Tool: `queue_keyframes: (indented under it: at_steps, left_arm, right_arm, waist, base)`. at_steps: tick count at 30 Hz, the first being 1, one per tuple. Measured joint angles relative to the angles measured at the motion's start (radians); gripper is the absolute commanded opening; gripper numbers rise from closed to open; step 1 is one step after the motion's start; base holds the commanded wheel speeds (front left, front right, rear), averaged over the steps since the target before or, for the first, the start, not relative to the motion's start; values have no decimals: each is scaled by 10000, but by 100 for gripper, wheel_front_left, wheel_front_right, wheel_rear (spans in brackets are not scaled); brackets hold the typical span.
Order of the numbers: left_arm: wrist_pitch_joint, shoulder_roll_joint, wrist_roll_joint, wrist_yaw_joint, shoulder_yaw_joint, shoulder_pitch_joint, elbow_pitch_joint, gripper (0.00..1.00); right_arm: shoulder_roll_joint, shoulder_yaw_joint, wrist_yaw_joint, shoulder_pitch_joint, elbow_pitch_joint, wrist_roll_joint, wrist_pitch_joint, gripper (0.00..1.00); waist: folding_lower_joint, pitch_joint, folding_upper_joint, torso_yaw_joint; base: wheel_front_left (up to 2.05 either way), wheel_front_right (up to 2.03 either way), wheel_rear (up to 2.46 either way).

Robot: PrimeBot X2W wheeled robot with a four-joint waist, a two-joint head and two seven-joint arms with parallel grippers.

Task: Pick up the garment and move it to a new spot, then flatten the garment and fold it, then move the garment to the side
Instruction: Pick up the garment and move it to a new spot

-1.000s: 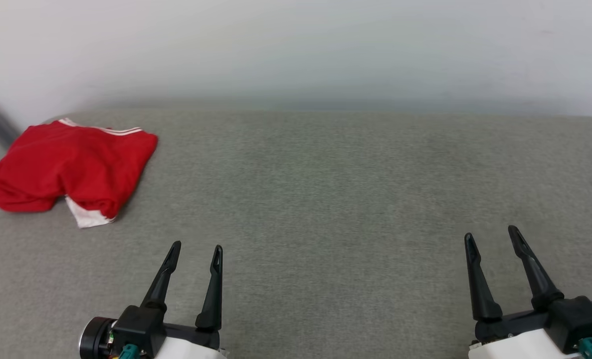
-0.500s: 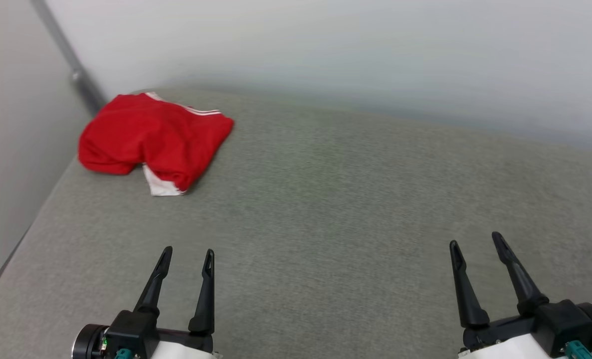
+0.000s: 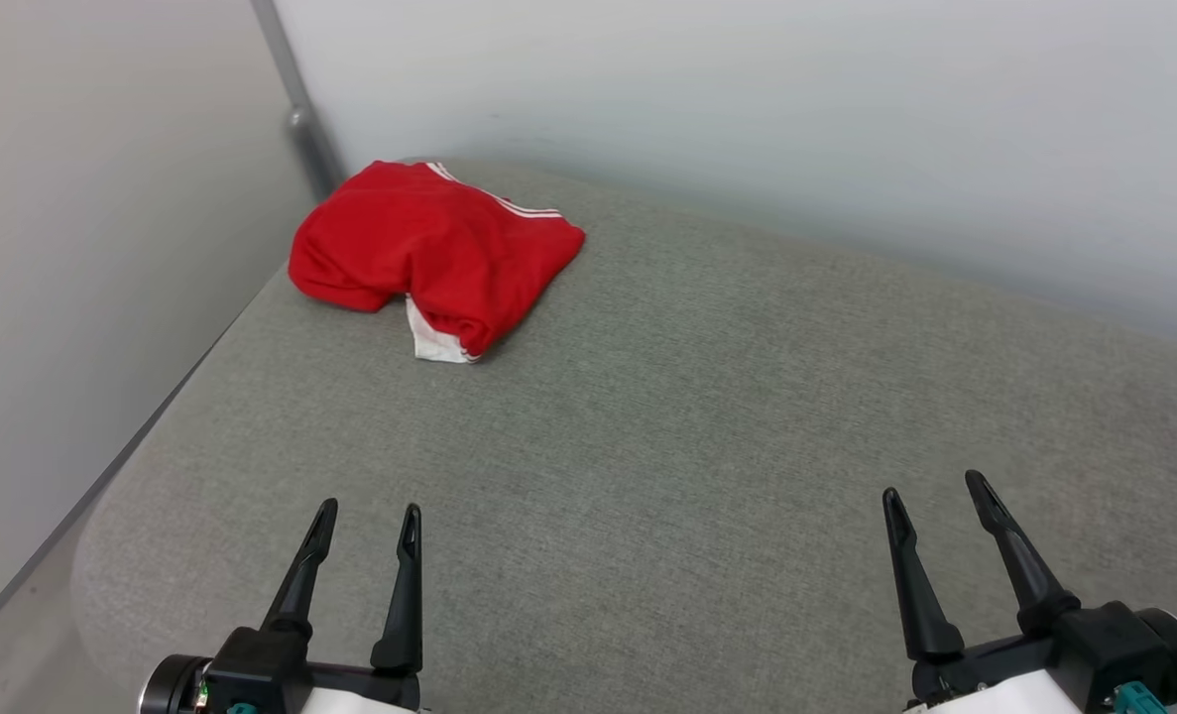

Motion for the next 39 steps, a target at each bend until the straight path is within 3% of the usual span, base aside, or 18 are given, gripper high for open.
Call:
queue_keyframes:
  at_steps: [17, 25, 29, 32, 35, 39]
  left_arm:
    - [0, 0, -242, 8, 115, 50, 117, 100]
    - [0, 2, -531, -59, 150, -286, 265, 100]
    - [-2, 19, -407, -309, 359, -969, 596, 100]
    - [-2, 232, -458, -439, 454, -1670, 1218, 100]
    - [65, 821, -598, -523, 311, -2592, 2002, 100]
    - [1193, 1747, -1294, -575, 107, -4291, 2560, 100]
  right_arm:
    - [-2, 56, 0, -4, -59, 109, 0, 100]
    - [2, -54, 0, -278, -286, -96, 0, 100]
    - [4, -38, 0, -494, -443, -368, 0, 100]
    - [4, -151, 0, -756, -677, -539, 0, 100]
    - [4, -190, 0, -952, -846, -748, 0, 100]
    - [4, -190, 0, -1304, -1041, -917, 0, 100]
  waist:
    - [0, 39, 0, 149]
    - [1, 704, 0, -166]
    - [1, 1291, 0, -388]
    - [1, 1813, 0, -566]
    - [1, 2359, 0, -765]
    - [2, 3086, 0, -1047]
  base:
    - [0, 0, 0]
    - [0, 0, 0]
    - [0, 0, 0]
    - [0, 0, 0]
    - [0, 0, 0]
    - [0, 0, 0]
